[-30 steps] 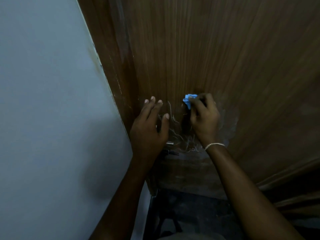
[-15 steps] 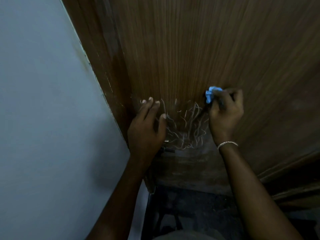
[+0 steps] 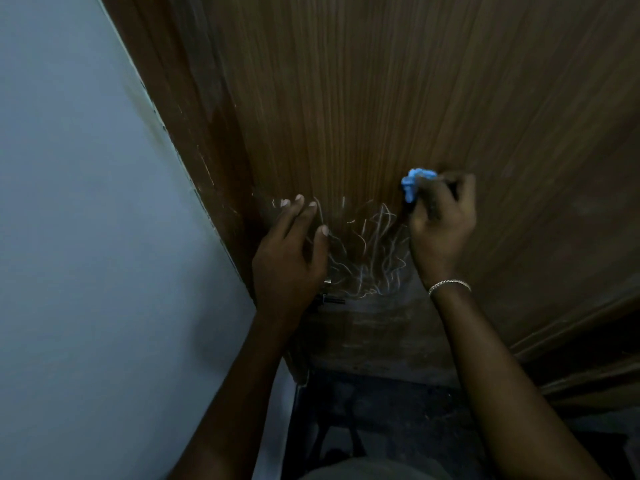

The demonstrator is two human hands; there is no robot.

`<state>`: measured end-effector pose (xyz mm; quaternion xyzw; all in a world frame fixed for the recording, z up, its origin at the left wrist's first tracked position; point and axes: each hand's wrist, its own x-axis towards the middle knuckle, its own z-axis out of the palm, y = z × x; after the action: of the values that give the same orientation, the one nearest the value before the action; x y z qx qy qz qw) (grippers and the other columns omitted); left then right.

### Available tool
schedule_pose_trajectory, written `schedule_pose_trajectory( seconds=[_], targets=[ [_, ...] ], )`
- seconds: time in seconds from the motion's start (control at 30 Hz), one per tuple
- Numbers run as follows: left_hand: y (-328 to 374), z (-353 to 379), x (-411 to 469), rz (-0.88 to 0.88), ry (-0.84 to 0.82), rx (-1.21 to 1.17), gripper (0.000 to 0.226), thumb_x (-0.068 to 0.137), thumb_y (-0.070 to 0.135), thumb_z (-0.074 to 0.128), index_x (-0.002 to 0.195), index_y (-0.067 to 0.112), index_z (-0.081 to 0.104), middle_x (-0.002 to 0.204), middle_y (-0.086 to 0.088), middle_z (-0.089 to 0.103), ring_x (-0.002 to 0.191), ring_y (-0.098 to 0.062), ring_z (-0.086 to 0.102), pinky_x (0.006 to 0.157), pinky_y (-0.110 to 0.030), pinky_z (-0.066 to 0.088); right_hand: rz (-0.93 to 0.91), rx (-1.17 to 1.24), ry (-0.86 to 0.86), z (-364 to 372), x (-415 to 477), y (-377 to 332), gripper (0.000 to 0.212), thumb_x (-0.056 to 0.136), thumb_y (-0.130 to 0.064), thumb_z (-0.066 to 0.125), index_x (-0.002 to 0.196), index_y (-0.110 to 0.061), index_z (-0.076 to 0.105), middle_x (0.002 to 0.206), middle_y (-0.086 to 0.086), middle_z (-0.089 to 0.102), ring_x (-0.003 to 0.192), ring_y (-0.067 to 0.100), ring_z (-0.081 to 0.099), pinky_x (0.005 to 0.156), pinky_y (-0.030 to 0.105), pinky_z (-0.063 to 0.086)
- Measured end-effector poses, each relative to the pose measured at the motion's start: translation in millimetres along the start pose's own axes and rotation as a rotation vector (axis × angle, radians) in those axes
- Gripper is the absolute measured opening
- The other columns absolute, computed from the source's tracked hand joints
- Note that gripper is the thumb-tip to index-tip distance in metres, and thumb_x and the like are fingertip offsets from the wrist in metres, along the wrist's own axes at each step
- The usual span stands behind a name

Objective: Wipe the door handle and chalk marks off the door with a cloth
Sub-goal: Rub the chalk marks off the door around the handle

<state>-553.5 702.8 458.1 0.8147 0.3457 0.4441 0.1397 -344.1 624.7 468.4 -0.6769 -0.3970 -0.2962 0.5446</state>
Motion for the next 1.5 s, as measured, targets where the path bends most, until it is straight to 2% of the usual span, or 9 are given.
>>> schedule_pose_trajectory(
  seconds=[0.13,0.37,0.53,0.63,0.77,1.07,1.2,1.33,1.5],
  targets=[
    [-1,0,0,0.003,0.012,0.002,0.042,0.101,0.032,0.056,0.138,0.014,0.061,0.148,-0.003,0.055,0.145,-0.011,0.042,0.114,-0.024,0.039,0.020,-0.067,-0.134,-11,-28,19,0.021,0.082,0.008,0.060,0.096,-0.003,0.071,0.100,0.012,0.057,0.090,0.015,0.058,0.077,0.017,0.045],
    [-4,2,-4,-0.030,-0.018,0.019,0.041,0.100,0.031,0.059,0.138,0.014,0.061,0.148,-0.002,0.055,0.142,-0.007,0.044,0.113,-0.022,0.040,-0.008,-0.047,-0.125,4,-27,20,0.021,0.087,-0.002,0.059,0.104,-0.013,0.067,0.105,0.004,0.053,0.095,-0.002,0.048,0.084,0.007,0.038],
    [-7,-3,-5,-0.031,0.000,0.008,0.041,0.101,0.033,0.057,0.137,0.015,0.061,0.147,-0.002,0.056,0.140,-0.004,0.043,0.111,-0.021,0.041,0.051,-0.056,-0.202,-7,-54,36,0.019,0.086,0.001,0.061,0.100,-0.009,0.070,0.102,0.007,0.055,0.092,0.011,0.056,0.078,0.027,0.051],
    [-9,-4,-6,-0.040,0.005,0.005,0.041,0.100,0.033,0.058,0.136,0.014,0.062,0.146,-0.003,0.057,0.140,-0.008,0.048,0.111,-0.025,0.045,0.058,0.008,-0.073,1,-36,25,0.016,0.088,-0.001,0.059,0.097,-0.013,0.066,0.101,0.002,0.052,0.090,0.005,0.054,0.077,0.021,0.049],
    [-6,-1,-6,-0.038,-0.005,-0.010,0.040,0.100,0.031,0.059,0.136,0.013,0.062,0.145,-0.003,0.058,0.138,-0.003,0.046,0.110,-0.022,0.043,-0.033,-0.046,-0.270,13,-48,16,0.019,0.088,0.001,0.061,0.105,-0.004,0.069,0.106,0.009,0.053,0.092,0.010,0.054,0.081,0.014,0.045],
    [-11,-10,-9,-0.070,0.018,0.032,0.038,0.100,0.029,0.059,0.134,0.014,0.063,0.144,-0.003,0.059,0.137,0.001,0.040,0.107,0.004,0.025,-0.025,0.006,-0.173,27,-38,2,0.009,0.093,-0.008,0.060,0.100,-0.012,0.065,0.104,0.003,0.054,0.092,0.007,0.055,0.082,0.012,0.044],
    [-13,-13,-9,-0.072,0.018,0.038,0.039,0.100,0.031,0.059,0.135,0.015,0.062,0.145,-0.001,0.059,0.140,-0.002,0.042,0.108,0.003,0.026,-0.031,-0.043,-0.333,21,-66,15,0.012,0.090,-0.004,0.062,0.100,-0.007,0.068,0.104,0.007,0.055,0.089,0.015,0.058,0.079,0.019,0.049],
    [-20,-15,-12,-0.110,0.004,0.048,0.039,0.100,0.032,0.059,0.135,0.015,0.063,0.144,-0.002,0.060,0.141,-0.010,0.047,0.111,-0.014,0.037,0.041,0.024,-0.162,19,-42,13,0.015,0.089,-0.005,0.062,0.099,-0.016,0.067,0.102,-0.001,0.052,0.091,-0.001,0.050,0.082,0.004,0.037],
    [-16,-13,-12,-0.107,-0.005,0.041,0.039,0.100,0.032,0.058,0.134,0.015,0.063,0.142,-0.002,0.061,0.140,-0.010,0.048,0.110,-0.008,0.030,-0.134,-0.030,-0.346,45,-55,-9,0.014,0.094,-0.007,0.061,0.106,-0.008,0.067,0.103,0.007,0.054,0.089,0.015,0.056,0.075,0.027,0.052]
  ],
)
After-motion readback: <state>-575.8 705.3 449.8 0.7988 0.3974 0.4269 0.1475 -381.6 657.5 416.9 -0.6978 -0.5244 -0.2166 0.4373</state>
